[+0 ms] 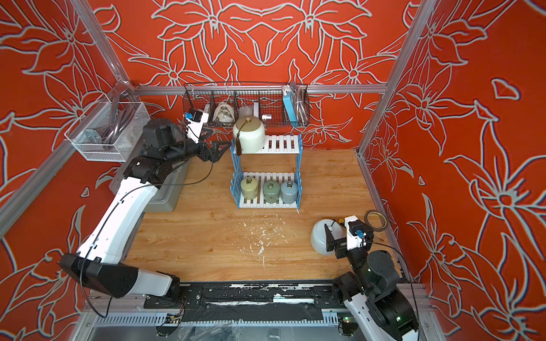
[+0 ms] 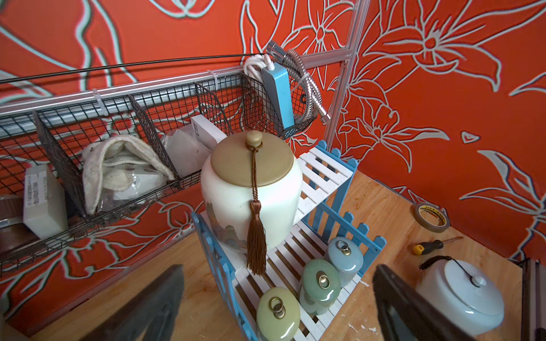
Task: Remove the tea canisters from the shelf
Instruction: Pick up the tea canister from the shelf.
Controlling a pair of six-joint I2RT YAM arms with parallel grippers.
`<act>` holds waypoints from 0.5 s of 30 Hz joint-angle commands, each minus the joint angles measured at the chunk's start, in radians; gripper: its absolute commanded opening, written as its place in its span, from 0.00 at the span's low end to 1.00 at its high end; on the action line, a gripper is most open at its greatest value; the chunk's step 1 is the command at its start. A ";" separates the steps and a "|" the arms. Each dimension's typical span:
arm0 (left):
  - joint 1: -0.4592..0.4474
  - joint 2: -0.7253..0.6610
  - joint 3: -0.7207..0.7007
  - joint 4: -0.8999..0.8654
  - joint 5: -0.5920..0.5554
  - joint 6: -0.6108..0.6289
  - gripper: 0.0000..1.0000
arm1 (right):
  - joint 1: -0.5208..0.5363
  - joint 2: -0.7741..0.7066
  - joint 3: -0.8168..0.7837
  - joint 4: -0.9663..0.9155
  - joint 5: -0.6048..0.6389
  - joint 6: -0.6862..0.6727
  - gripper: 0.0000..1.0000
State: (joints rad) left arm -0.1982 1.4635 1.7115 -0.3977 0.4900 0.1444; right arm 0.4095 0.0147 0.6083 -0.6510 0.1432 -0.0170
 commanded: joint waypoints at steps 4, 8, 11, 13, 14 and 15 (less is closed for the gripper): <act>-0.049 0.168 0.244 -0.099 -0.049 0.035 0.99 | -0.020 -0.008 -0.005 0.010 -0.021 -0.011 0.99; -0.072 0.279 0.399 -0.160 -0.080 0.034 0.99 | -0.032 -0.007 -0.004 0.008 -0.036 -0.016 0.99; -0.081 0.355 0.502 -0.196 -0.102 0.031 0.98 | -0.043 -0.007 -0.001 0.003 -0.034 -0.015 0.99; -0.085 0.410 0.575 -0.222 -0.111 0.033 0.98 | -0.056 -0.007 -0.002 0.004 -0.044 -0.017 0.99; -0.086 0.435 0.604 -0.234 -0.114 0.034 0.98 | -0.061 -0.008 -0.002 0.003 -0.050 -0.019 0.99; -0.086 0.458 0.633 -0.242 -0.119 0.032 0.97 | -0.065 -0.007 -0.001 0.001 -0.058 -0.022 0.99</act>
State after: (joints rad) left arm -0.2794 1.8786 2.2772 -0.5842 0.3946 0.1646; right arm 0.3569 0.0147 0.6083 -0.6521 0.1116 -0.0212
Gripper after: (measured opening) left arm 0.975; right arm 0.992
